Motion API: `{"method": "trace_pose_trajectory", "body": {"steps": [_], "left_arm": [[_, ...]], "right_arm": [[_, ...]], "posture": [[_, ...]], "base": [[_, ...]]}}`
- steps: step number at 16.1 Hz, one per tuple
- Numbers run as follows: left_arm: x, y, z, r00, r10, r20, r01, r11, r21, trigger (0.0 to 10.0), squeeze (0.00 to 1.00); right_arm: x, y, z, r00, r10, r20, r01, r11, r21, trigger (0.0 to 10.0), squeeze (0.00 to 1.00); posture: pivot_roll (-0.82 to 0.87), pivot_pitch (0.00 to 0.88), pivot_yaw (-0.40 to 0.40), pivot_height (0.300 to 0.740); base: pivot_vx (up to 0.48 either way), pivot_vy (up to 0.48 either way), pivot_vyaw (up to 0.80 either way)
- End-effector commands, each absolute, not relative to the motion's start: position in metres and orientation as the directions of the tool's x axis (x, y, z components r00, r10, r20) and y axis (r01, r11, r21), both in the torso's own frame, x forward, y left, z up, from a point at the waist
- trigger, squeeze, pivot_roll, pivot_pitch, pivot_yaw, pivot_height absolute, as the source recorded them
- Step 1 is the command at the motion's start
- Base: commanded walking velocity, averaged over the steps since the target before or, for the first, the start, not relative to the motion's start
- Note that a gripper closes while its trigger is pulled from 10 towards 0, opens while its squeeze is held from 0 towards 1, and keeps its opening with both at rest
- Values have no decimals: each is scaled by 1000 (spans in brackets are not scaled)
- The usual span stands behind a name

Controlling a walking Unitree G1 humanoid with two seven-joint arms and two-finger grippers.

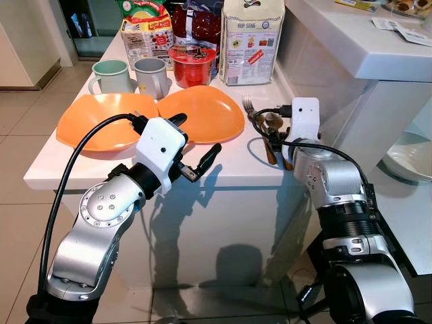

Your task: Setting the table

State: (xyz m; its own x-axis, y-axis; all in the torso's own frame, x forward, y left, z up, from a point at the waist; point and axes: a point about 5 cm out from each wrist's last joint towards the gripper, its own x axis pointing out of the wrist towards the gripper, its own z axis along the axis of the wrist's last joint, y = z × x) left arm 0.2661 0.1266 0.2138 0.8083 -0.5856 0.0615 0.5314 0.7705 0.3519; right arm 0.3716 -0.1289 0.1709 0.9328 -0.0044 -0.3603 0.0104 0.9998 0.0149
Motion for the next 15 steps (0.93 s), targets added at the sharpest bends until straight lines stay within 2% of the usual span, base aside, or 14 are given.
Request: {"method": "trace_pose_trajectory", "body": {"steps": [1,2,5,6,7,8,10,13,15], "left_arm": [[267,125,217,800,-596,67,536,760,367,10000,0],[267,125,217,800,-596,67,536,760,367,10000,0],[268,125,217,798,-600,64,540,758,367,10000,0],[268,125,217,798,-600,64,540,758,366,10000,0],[267,125,217,797,-601,62,542,756,367,10000,0],[267,125,217,796,-602,62,543,756,367,10000,0],[267,124,217,796,-603,61,544,755,366,10000,0],[267,125,216,795,-603,60,544,755,366,10000,0],[267,124,216,795,-603,60,545,755,366,10000,0]], "right_arm": [[371,-131,168,918,-1,-396,27,998,60,10000,933],[369,-131,162,906,10,-422,37,994,102,10000,0],[363,-132,142,864,62,-500,70,968,241,10000,0],[363,-132,141,859,69,-507,70,966,249,10000,0],[361,-133,136,848,68,-526,72,968,240,9490,0],[361,-135,134,842,62,-536,72,971,226,4078,0],[361,-136,134,836,57,-545,62,978,197,0,0],[360,-139,130,828,36,-560,6,997,73,0,0],[360,-141,128,822,34,-569,-14,999,39,0,0]], "posture": [[59,0,-11,740],[60,0,-9,740],[60,0,-7,740],[60,0,-7,740],[60,0,-7,740],[60,0,-7,740],[60,0,-7,740],[60,0,-7,740],[60,0,-7,740]], "base": [[0,0,0],[0,0,0],[0,0,0],[0,0,0],[0,0,0],[0,0,0],[0,0,0],[0,0,0],[0,0,0]]}}
